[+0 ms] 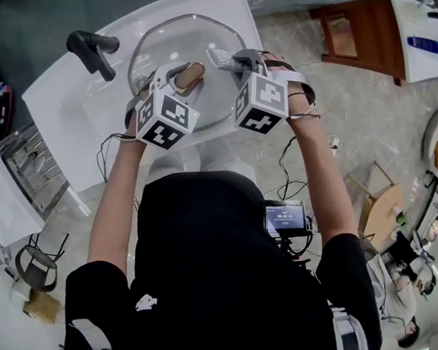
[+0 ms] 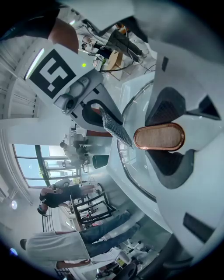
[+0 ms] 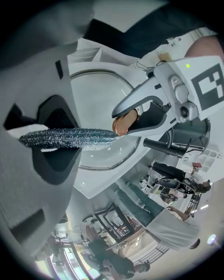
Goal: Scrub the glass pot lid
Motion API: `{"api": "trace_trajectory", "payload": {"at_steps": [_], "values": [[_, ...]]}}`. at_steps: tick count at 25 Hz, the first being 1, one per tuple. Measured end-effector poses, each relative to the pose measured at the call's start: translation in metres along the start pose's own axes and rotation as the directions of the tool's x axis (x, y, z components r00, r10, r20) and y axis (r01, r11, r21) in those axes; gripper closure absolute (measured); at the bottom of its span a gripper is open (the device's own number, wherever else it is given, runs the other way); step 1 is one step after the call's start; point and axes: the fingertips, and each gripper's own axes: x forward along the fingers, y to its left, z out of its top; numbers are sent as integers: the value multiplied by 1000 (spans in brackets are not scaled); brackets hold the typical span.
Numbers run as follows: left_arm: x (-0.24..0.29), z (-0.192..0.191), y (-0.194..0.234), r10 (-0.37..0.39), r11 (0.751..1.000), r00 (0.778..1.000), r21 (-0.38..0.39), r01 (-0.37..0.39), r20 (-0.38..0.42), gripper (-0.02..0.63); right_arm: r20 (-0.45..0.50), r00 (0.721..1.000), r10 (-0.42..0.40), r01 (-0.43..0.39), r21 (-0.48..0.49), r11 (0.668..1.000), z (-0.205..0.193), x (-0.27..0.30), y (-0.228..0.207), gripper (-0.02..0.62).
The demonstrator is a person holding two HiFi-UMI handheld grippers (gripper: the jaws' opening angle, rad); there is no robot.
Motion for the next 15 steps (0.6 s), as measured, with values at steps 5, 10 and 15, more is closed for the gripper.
{"api": "trace_trajectory", "payload": {"at_steps": [5,10,15], "values": [[1,0,1,-2,1000,1000,0,2,-3,439,2,1000,13,-13,18,1000,-5,-5,11,528],[1,1,0,-7,1000,1000,5,7,-6,439,-2,1000,27,-27,27,999,-9,-9,21,528],[0,1,0,-11,1000,1000,0,11,-4,439,-7,999,47,-47,26,999,-11,-15,34,528]]}}
